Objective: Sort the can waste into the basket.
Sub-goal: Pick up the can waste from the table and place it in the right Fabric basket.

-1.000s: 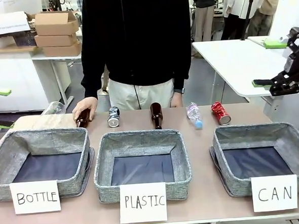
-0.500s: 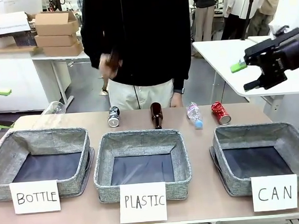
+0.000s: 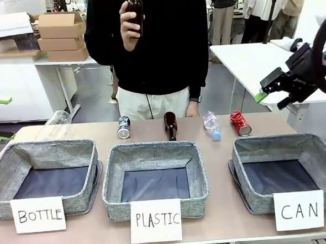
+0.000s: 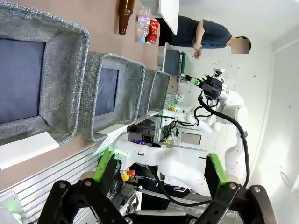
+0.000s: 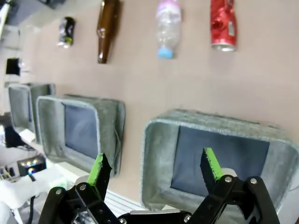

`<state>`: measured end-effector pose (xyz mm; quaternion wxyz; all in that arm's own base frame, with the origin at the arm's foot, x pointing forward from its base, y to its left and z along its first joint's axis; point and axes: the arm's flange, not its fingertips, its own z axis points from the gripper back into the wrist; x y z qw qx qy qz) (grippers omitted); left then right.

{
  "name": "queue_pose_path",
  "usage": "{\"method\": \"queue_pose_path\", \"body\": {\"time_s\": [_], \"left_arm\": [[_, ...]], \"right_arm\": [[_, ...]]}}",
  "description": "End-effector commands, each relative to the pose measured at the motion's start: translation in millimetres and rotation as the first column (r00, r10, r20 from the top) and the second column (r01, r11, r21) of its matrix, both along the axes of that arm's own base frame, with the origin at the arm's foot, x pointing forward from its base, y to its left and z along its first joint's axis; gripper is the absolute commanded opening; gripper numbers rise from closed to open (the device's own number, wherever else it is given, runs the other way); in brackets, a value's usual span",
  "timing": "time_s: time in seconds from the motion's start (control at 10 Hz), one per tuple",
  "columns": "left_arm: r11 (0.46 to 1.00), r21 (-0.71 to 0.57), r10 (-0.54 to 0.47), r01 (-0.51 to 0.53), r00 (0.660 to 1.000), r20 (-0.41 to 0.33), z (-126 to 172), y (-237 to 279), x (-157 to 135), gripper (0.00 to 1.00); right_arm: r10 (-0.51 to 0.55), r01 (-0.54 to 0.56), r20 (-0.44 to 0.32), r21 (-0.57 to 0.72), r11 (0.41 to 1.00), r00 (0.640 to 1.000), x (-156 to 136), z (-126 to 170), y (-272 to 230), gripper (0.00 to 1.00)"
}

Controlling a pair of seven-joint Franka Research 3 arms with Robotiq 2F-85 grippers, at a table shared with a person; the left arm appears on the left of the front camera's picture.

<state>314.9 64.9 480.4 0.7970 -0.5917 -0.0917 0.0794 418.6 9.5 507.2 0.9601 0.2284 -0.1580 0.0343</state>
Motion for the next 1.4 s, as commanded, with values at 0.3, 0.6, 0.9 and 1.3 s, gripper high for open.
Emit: {"method": "queue_pose_path", "body": {"time_s": [0.3, 0.6, 0.9, 1.3], "left_arm": [[1.0, 0.005, -0.016, 0.016, 1.0, 0.014, 0, 1, -2, 1.0], [1.0, 0.005, -0.016, 0.016, 1.0, 0.014, 0, 1, -2, 1.0], [1.0, 0.005, -0.016, 0.016, 1.0, 0.014, 0, 1, -2, 1.0], [1.0, 0.005, -0.016, 0.016, 1.0, 0.014, 0, 1, -2, 1.0]], "right_arm": [[-0.124, 0.116, -0.01, -0.278, 0.953, 0.992, 114, -33, 24, 1.0], [-0.231, 0.176, -0.104, -0.382, 0.907, 0.967, 196, -95, 28, 1.0], [-0.232, 0.193, -0.061, -0.376, 0.906, 0.971, 242, -151, 22, 1.0], [-0.194, 0.143, -0.104, -0.371, 0.917, 0.975, 262, -190, 24, 1.0]]}}
